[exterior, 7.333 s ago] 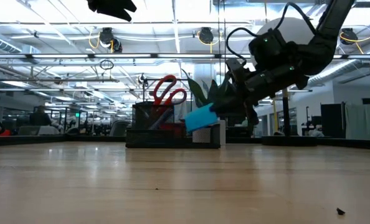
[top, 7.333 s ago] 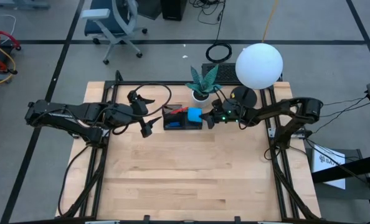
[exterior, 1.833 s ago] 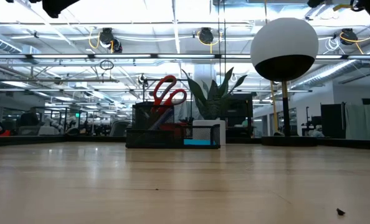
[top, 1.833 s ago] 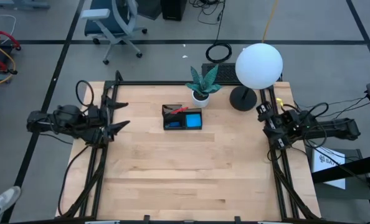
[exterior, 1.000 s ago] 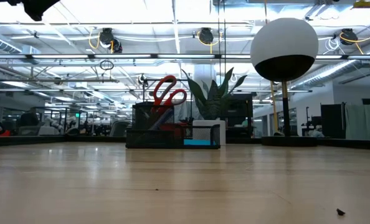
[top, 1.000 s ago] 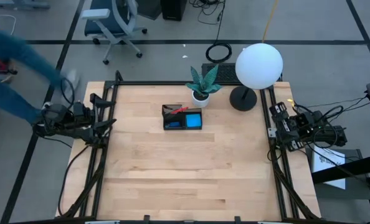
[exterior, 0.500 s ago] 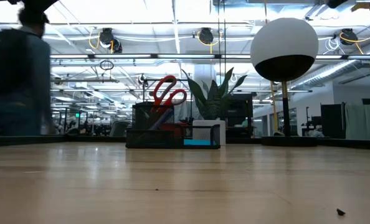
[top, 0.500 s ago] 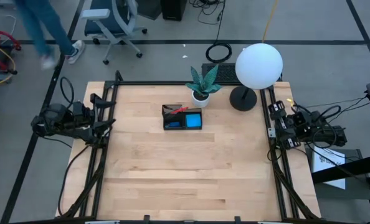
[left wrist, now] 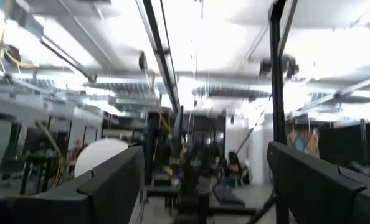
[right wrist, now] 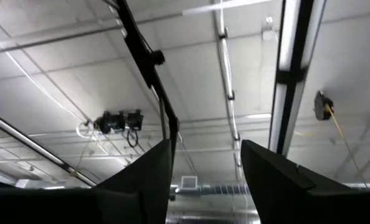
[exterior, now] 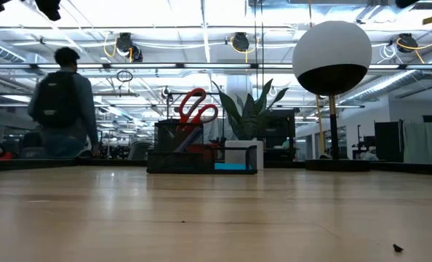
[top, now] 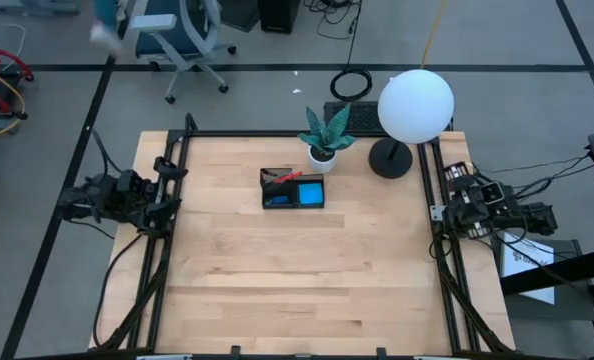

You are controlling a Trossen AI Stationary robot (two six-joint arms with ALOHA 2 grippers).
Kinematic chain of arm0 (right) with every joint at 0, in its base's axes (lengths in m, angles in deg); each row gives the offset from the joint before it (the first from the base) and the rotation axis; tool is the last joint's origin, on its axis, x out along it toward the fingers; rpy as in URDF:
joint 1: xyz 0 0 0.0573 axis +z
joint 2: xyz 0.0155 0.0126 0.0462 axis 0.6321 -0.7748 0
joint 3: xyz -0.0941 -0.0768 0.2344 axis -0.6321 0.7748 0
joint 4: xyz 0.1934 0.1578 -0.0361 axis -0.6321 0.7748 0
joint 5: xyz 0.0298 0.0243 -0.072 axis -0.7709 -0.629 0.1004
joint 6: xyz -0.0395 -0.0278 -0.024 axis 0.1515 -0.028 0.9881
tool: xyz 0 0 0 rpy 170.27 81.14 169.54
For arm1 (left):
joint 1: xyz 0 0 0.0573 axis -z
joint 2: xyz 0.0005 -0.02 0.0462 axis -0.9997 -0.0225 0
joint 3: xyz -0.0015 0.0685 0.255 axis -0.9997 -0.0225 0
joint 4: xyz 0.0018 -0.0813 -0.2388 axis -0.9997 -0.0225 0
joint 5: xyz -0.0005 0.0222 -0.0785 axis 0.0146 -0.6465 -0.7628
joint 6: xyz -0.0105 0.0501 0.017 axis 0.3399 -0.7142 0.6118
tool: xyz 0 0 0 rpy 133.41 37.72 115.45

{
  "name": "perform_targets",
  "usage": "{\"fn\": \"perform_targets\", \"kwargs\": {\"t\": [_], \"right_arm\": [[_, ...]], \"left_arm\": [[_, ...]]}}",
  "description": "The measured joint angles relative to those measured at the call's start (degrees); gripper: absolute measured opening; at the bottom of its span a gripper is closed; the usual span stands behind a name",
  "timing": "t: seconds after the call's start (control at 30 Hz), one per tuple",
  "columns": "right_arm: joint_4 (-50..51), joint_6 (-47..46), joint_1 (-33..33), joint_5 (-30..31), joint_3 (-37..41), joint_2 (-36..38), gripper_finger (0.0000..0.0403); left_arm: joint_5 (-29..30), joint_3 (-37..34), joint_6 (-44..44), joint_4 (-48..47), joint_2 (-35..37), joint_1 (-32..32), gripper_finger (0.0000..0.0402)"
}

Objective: Pick and place office supplies into organizer
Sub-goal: Return to Home Position

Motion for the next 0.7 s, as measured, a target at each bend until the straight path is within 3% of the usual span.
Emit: {"fn": "perform_targets", "kwargs": {"t": [0.27, 0.7], "right_arm": [[-0.1, -0.1, 0.0, 0.2, 0.1, 0.0, 0.0187], [1.8, -0.5, 0.0, 0.2, 0.2, 0.0, 0.0187]], "left_arm": [[0.0, -7.5, -0.9, 12.4, 0.0, 0.0, 0.0347], [0.5, -14.0, -0.5, 18.4, 0.0, 0.0, 0.0347]]}}
